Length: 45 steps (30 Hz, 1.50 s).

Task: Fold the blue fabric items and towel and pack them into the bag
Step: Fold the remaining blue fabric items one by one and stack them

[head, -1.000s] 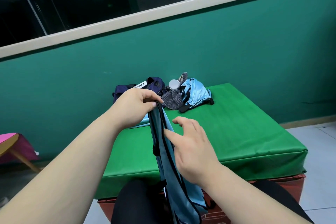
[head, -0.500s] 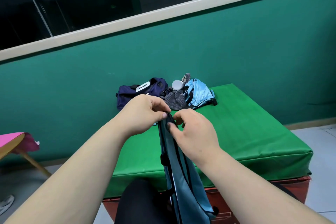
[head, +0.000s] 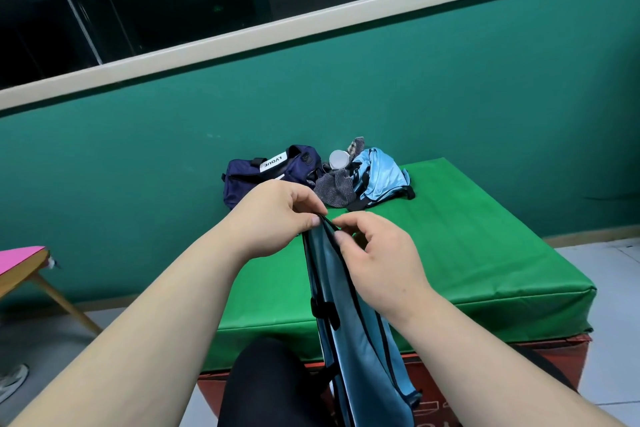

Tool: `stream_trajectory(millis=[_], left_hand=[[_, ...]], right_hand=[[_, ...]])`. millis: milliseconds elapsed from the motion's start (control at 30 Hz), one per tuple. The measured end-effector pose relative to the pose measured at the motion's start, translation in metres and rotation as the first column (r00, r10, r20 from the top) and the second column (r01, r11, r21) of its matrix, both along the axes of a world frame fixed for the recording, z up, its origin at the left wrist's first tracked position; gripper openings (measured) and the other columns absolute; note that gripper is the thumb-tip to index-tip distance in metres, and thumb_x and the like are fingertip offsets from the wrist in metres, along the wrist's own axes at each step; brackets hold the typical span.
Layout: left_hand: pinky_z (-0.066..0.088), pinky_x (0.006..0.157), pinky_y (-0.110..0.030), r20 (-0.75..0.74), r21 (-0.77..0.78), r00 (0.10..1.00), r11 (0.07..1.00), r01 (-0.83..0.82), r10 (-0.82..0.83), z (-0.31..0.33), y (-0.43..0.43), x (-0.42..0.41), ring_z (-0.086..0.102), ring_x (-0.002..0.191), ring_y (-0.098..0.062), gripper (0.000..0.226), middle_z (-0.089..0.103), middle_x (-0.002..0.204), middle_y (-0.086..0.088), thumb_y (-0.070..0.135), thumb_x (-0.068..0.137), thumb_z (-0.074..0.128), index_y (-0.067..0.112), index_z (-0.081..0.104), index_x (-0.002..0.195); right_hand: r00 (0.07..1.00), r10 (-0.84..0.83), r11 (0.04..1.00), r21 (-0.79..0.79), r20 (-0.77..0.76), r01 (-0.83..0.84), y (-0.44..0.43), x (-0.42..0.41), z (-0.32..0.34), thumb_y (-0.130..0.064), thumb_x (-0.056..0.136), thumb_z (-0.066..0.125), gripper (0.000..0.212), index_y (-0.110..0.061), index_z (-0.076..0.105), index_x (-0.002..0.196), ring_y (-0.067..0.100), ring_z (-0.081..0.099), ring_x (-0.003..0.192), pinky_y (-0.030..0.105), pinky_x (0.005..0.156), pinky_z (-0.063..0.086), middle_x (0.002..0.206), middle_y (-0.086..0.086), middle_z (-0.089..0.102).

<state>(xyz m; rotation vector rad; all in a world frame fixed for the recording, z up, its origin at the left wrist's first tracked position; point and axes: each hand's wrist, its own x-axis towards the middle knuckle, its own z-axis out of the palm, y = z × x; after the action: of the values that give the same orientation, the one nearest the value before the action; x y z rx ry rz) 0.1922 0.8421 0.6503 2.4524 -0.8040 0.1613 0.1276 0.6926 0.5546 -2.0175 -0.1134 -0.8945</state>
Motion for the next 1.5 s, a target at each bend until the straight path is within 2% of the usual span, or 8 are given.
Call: stream_trajectory(millis=[133,233,367,600,933,1133,1267,1500], left_hand=[[0.055,0.084,-0.028,-0.009,0.001,1.0,1.0,-0.004,0.004,0.0,0.001,-0.001,0.069,0.078,-0.002,0.018,0.074,0.079,0.014,0.011,0.085,0.073,0.029,0.074,0.083],[0.055,0.084,-0.027,-0.008,0.02,1.0,1.0,-0.005,0.005,0.001,0.001,-0.003,0.068,0.077,0.0,0.019,0.074,0.078,0.015,0.012,0.085,0.074,0.03,0.074,0.082],[0.055,0.085,-0.03,-0.008,0.029,1.0,1.0,-0.008,0.008,0.0,0.0,-0.004,0.068,0.078,-0.003,0.019,0.074,0.078,0.014,0.012,0.085,0.073,0.03,0.074,0.081],[0.051,0.078,-0.022,0.021,0.038,1.0,0.999,-0.011,0.01,0.001,-0.003,-0.004,0.066,0.077,0.003,0.022,0.073,0.078,0.017,0.013,0.086,0.072,0.034,0.072,0.079],[0.044,0.063,-0.009,0.038,0.064,0.999,0.998,-0.025,0.023,0.005,-0.002,-0.005,0.065,0.072,0.001,0.018,0.072,0.076,0.014,0.012,0.086,0.071,0.03,0.073,0.081],[0.049,0.062,-0.012,0.038,0.072,0.999,0.997,-0.009,0.007,0.009,-0.007,-0.005,0.067,0.075,-0.007,0.017,0.073,0.078,0.011,0.011,0.086,0.071,0.028,0.074,0.083],[0.045,0.061,-0.007,0.039,0.087,0.999,0.996,-0.006,0.003,0.009,-0.006,-0.004,0.065,0.073,-0.001,0.018,0.072,0.077,0.013,0.011,0.086,0.072,0.029,0.074,0.083],[0.04,0.061,-0.005,0.073,0.093,0.997,0.995,-0.024,0.017,0.012,0.0,-0.001,0.061,0.069,0.007,0.019,0.07,0.073,0.018,0.012,0.086,0.072,0.031,0.073,0.081]], right_hand=[[0.999,0.041,0.998,-0.044,-0.026,-0.042,-0.004,-0.003,-0.003,-0.011,0.088,0.063,0.019,-0.03,0.062,0.091,-0.001,0.054,0.08,0.008,0.072,0.038,0.084,-0.017,0.061],[1.0,0.016,0.993,-0.118,-0.008,-0.017,-0.004,-0.001,-0.01,-0.01,0.085,0.062,0.015,-0.023,0.066,0.09,0.0,0.052,0.083,0.004,0.075,0.035,0.088,-0.014,0.061],[1.0,0.022,0.997,-0.071,-0.001,-0.022,-0.004,0.001,-0.015,-0.022,0.084,0.061,0.014,-0.023,0.072,0.092,0.001,0.056,0.088,0.007,0.079,0.038,0.089,-0.015,0.063],[0.999,0.049,0.994,-0.096,0.013,-0.048,-0.002,0.003,-0.019,-0.04,0.081,0.072,0.015,-0.028,0.065,0.084,0.003,0.052,0.076,0.012,0.069,0.037,0.082,-0.016,0.056],[0.997,0.033,0.997,-0.071,-0.073,-0.038,-0.009,0.002,-0.023,-0.029,0.085,0.073,0.018,-0.038,0.058,0.079,0.0,0.054,0.081,0.008,0.069,0.035,0.08,-0.02,0.057],[0.993,0.05,0.999,-0.008,-0.106,-0.051,-0.011,0.003,-0.029,-0.029,0.082,0.078,0.021,-0.033,0.059,0.072,0.002,0.054,0.073,0.01,0.064,0.035,0.072,-0.018,0.057],[0.993,0.052,0.998,0.05,-0.11,-0.047,-0.013,0.004,-0.029,-0.025,0.079,0.08,0.023,-0.027,0.061,0.066,0.003,0.057,0.073,0.011,0.063,0.037,0.072,-0.013,0.062],[0.98,0.107,0.991,0.104,-0.17,-0.09,-0.011,-0.002,-0.026,-0.021,0.079,0.079,0.017,-0.023,0.064,0.07,0.001,0.057,0.069,0.012,0.062,0.04,0.081,-0.021,0.065]])
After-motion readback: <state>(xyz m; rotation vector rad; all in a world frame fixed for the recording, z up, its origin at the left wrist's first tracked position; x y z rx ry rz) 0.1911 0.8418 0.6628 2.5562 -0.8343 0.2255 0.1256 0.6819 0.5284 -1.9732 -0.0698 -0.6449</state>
